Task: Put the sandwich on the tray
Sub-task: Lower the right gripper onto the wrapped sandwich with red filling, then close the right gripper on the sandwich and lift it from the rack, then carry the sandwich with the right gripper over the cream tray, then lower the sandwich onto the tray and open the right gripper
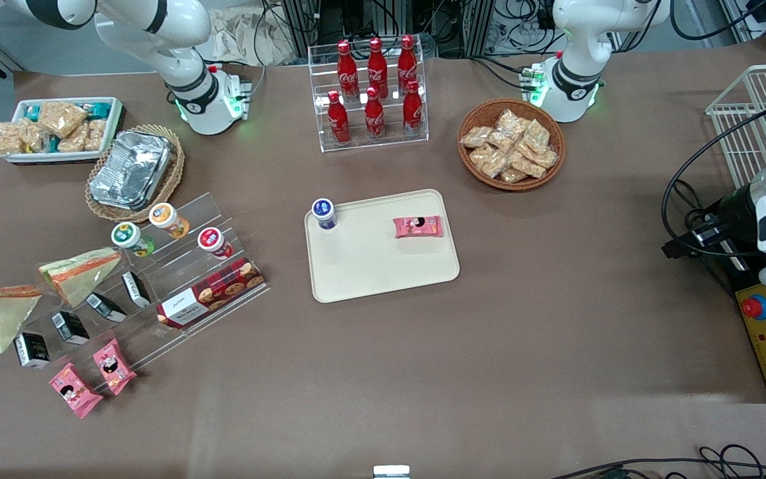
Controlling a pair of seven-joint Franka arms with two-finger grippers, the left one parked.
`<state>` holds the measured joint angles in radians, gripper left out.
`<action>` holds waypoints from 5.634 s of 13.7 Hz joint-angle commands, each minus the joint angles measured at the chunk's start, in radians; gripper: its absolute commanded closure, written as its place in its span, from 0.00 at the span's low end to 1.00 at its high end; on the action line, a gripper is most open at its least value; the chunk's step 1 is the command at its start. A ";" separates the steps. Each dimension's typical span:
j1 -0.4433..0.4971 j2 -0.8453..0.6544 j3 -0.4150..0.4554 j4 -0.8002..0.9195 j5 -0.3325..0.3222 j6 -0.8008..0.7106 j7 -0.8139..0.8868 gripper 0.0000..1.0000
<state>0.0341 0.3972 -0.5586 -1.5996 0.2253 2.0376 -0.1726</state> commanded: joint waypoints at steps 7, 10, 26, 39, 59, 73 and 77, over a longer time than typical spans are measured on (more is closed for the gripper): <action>0.004 0.018 -0.004 -0.143 0.055 0.182 -0.130 0.01; 0.003 0.022 -0.006 -0.138 0.057 0.179 -0.131 0.68; 0.084 -0.092 -0.004 0.210 -0.032 -0.359 -0.029 1.00; 0.699 -0.086 0.065 0.208 -0.058 -0.321 1.387 1.00; 1.122 0.292 0.120 0.073 0.011 0.220 2.145 1.00; 1.107 0.396 0.117 0.078 -0.030 0.323 2.213 0.93; 1.070 0.379 0.115 0.083 -0.031 0.319 2.104 0.00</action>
<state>1.1200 0.7833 -0.4428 -1.5259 0.1986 2.3474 1.9995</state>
